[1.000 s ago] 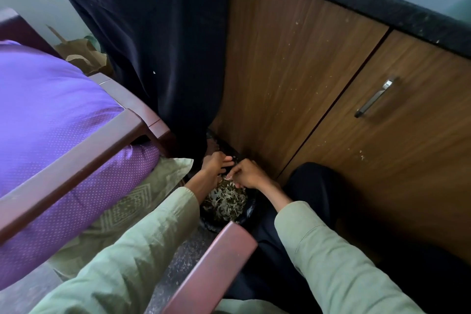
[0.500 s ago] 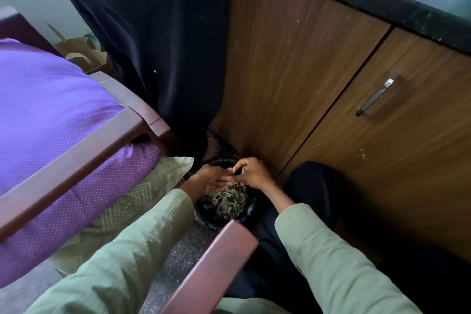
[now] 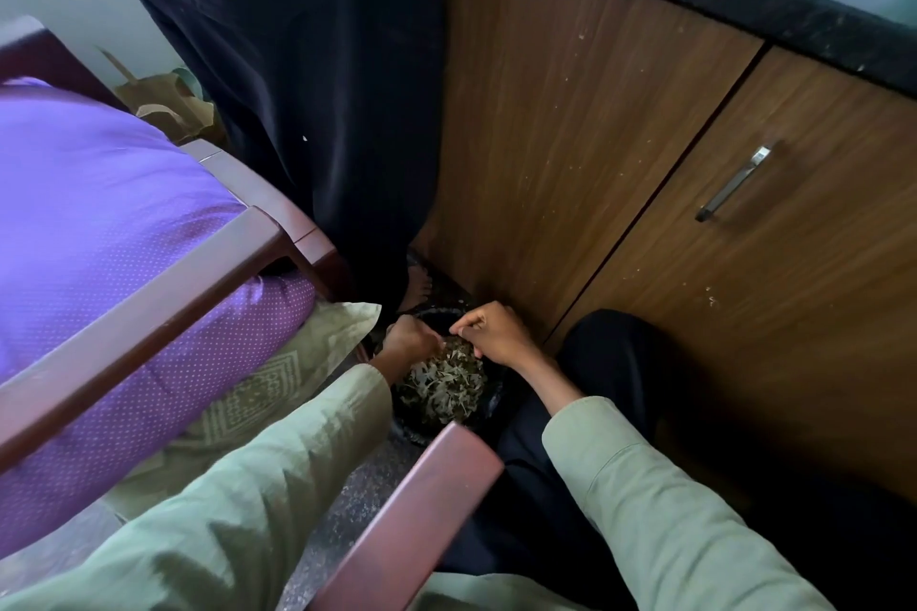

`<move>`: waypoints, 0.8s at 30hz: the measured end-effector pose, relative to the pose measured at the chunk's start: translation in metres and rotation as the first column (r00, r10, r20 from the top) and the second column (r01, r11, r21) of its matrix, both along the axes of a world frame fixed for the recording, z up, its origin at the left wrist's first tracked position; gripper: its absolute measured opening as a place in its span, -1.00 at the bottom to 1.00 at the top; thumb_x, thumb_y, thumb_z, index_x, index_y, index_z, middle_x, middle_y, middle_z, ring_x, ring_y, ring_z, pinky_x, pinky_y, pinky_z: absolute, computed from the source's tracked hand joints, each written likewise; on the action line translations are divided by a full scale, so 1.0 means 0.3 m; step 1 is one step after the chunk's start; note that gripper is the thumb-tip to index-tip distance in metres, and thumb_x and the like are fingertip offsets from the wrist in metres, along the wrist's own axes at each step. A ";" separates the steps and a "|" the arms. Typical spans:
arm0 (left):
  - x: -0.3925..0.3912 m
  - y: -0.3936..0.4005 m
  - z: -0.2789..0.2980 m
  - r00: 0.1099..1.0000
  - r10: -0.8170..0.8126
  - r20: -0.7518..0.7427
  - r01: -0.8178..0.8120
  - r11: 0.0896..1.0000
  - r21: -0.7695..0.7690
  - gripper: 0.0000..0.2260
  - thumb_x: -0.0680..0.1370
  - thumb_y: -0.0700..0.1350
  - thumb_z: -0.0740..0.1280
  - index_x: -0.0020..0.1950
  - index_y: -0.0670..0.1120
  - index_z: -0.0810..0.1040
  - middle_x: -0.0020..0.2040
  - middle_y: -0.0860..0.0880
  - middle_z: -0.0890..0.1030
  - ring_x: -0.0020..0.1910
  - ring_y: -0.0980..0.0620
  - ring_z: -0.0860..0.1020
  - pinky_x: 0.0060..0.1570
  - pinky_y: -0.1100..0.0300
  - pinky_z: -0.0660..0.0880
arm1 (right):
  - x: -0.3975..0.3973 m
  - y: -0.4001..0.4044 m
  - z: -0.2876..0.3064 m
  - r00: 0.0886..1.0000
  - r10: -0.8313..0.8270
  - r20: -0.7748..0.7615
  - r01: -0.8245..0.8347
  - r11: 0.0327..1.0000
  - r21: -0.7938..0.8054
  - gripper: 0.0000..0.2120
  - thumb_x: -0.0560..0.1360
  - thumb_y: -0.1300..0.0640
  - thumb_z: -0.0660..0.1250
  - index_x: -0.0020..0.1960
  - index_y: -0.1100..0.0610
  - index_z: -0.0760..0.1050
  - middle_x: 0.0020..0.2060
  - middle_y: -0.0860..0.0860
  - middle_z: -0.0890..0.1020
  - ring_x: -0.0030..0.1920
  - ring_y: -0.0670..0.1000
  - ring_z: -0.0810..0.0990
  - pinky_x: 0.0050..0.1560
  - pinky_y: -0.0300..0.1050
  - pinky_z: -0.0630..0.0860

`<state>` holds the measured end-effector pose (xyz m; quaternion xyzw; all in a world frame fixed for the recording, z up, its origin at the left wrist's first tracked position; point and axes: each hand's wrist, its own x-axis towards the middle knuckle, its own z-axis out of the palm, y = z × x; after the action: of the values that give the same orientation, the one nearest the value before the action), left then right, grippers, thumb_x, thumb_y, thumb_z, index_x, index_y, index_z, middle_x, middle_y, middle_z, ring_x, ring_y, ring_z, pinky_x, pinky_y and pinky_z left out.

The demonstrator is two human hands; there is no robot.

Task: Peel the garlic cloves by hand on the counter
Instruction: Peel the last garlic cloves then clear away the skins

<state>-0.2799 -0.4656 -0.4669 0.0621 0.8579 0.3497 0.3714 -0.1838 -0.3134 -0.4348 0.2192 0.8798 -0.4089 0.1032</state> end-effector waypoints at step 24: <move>0.632 0.890 1.384 0.676 -0.293 -0.676 0.736 0.230 0.637 -0.79 0.73 -0.24 0.25 0.16 -0.11 0.69 -0.04 -0.02 0.76 -0.01 0.08 0.71 -0.07 0.13 0.64 | 0.911 0.729 1.444 0.563 -0.119 -0.818 0.689 0.614 0.385 -0.74 0.75 0.06 0.21 0.18 0.05 0.69 0.05 -0.07 0.77 0.07 -0.11 0.71 0.03 -0.29 0.51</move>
<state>-0.0904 -0.1985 -0.0518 0.6064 0.5243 0.5689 0.1838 0.0894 -0.0946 -0.0016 0.2731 0.8434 -0.1247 -0.4456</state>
